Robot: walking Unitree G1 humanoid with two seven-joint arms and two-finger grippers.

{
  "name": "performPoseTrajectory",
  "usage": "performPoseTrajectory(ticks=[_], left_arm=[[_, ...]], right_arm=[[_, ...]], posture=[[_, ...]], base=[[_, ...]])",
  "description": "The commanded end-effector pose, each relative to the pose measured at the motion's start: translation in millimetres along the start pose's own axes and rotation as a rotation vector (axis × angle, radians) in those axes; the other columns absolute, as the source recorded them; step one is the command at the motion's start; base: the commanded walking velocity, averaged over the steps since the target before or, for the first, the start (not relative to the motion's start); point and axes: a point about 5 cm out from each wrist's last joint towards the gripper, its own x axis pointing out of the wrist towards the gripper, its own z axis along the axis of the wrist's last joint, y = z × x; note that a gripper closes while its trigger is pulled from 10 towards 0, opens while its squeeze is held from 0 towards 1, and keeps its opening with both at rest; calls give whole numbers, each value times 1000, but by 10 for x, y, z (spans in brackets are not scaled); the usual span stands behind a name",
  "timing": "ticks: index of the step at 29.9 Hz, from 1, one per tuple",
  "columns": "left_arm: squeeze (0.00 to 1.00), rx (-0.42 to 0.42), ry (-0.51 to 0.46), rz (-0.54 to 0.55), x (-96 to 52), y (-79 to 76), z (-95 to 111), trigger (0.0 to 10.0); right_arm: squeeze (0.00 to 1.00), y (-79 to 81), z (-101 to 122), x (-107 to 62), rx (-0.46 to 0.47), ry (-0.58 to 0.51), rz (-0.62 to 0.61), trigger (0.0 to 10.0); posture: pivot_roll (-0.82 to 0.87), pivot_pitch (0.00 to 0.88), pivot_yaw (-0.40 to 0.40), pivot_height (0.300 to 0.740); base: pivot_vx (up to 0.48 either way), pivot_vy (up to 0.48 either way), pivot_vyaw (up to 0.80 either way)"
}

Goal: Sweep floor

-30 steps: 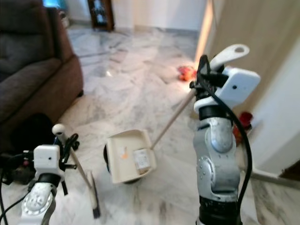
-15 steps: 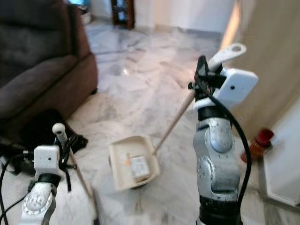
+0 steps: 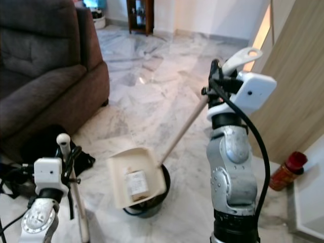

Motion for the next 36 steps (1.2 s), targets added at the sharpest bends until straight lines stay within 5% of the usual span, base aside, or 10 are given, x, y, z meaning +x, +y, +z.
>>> performPoseTrajectory(ticks=[1,19,36], left_arm=[[0,10,-45,-4,36,-1,93,10000],[0,8,-49,-8,38,6,93,10000],[0,14,-54,-12,43,6,100,10000]], right_arm=[[0,55,137,8,58,-64,19,10000],[0,112,142,-6,40,-73,32,10000],[0,331,243,-86,-101,-176,97,10000]], posture=[[109,84,-5,740],[109,95,4,740],[107,95,5,740]], base=[[259,0,0],[63,0,0],[0,0,0]])
